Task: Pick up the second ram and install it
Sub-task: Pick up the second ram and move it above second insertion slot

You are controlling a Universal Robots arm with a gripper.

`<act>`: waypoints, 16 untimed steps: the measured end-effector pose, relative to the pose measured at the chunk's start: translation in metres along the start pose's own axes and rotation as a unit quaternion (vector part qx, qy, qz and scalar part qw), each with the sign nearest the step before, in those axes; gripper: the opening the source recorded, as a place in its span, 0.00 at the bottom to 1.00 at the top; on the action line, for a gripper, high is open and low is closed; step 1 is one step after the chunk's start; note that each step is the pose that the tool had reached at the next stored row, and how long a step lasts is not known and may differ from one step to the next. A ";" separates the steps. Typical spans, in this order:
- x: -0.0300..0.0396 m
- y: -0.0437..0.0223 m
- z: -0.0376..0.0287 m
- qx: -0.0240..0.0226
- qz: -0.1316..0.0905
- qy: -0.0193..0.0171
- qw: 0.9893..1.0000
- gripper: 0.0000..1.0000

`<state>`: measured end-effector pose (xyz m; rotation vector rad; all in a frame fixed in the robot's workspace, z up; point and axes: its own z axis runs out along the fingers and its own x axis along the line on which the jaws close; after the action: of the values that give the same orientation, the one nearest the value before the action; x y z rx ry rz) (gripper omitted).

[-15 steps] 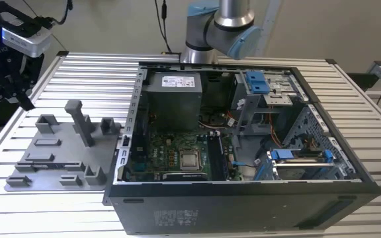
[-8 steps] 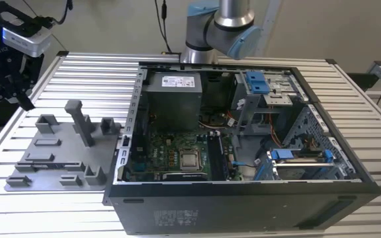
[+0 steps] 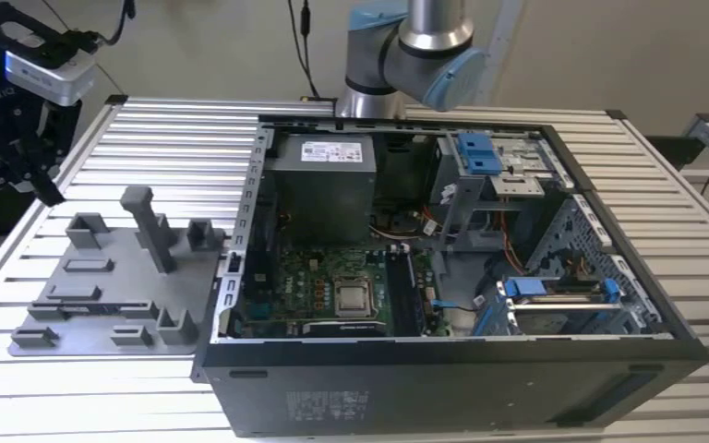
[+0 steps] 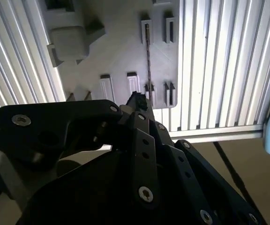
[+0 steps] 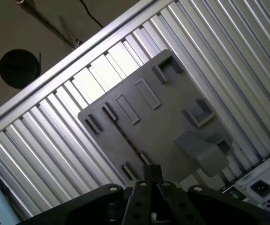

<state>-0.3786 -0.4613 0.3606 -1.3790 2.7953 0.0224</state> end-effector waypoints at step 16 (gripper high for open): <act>0.0000 0.0001 0.0000 0.000 -0.016 0.000 1.000 0.11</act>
<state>-0.3787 -0.4613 0.3606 -1.4249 2.7725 0.0229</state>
